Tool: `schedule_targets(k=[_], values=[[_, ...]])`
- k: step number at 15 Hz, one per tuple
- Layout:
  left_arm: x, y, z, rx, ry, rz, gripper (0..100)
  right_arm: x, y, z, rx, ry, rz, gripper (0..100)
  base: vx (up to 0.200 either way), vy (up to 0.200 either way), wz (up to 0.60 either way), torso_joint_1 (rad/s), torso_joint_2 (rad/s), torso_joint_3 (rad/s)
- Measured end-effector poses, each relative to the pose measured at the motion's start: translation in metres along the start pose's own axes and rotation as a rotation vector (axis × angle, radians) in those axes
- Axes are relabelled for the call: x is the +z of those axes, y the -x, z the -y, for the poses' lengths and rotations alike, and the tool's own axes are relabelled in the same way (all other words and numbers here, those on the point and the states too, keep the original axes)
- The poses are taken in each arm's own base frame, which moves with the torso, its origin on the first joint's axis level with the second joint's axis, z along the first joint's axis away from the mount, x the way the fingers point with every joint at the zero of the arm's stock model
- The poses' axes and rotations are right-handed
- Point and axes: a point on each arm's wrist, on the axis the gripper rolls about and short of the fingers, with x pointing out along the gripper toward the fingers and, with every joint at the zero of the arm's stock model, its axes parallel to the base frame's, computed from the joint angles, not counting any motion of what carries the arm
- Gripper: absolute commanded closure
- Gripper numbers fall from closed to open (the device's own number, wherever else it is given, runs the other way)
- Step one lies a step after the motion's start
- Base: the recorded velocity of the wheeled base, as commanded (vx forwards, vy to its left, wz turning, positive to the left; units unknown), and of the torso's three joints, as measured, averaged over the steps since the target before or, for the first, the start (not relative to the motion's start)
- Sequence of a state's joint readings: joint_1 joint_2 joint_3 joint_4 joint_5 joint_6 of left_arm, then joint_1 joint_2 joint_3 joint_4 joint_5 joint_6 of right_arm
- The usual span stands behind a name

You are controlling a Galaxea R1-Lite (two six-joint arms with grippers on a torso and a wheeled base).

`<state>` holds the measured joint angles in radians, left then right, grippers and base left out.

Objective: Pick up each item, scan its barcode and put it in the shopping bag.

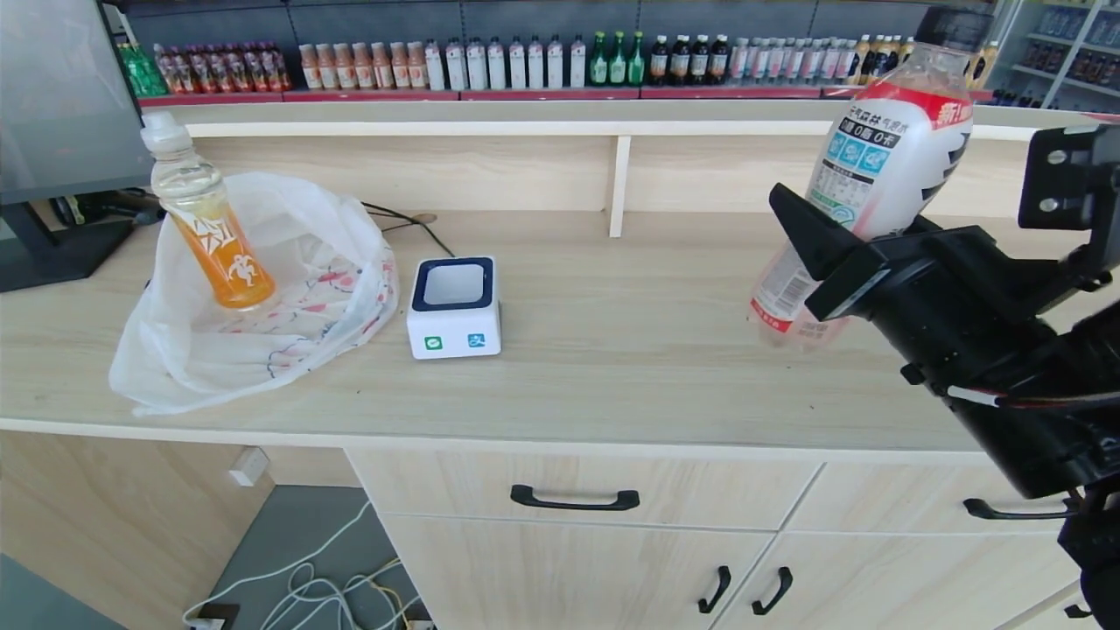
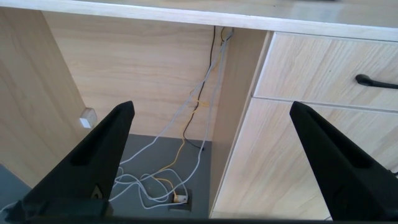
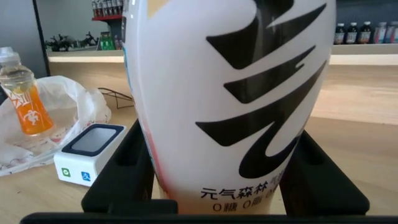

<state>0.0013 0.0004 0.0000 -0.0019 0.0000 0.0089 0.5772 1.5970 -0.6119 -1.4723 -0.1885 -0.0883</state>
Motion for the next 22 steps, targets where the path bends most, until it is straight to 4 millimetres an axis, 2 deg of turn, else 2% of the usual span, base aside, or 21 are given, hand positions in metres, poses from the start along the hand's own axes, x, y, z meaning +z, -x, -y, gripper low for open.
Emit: schedule_targets(k=[6,11,15,19,22], values=[[0.0,0.0,0.0,0.0,0.008,0.0,0,-0.003,-0.001,0.006,-0.158,0.028,-0.015,100,0.0,0.2,0.0,0.006,0.0,0.0],[0.0,0.0,0.0,0.0,0.012,0.001,0,-0.002,0.0,-0.002,-0.12,0.032,-0.043,100,0.0,0.2,0.0,0.003,0.01,0.0],[0.0,0.0,0.0,0.0,0.012,0.001,0,0.0,-0.001,-0.004,-0.121,0.193,-0.042,100,0.0,0.2,0.0,0.002,0.0,0.002],[0.0,0.0,0.0,0.0,0.011,0.0,0,-0.007,0.001,-0.005,-0.146,0.249,-0.063,100,0.0,0.2,0.0,0.002,0.0,0.004],[0.0,0.0,0.0,0.0,0.005,0.001,0,-0.008,0.0,-0.014,-0.12,0.282,-0.063,100,0.0,0.0,0.0,0.0,0.0,0.0]])
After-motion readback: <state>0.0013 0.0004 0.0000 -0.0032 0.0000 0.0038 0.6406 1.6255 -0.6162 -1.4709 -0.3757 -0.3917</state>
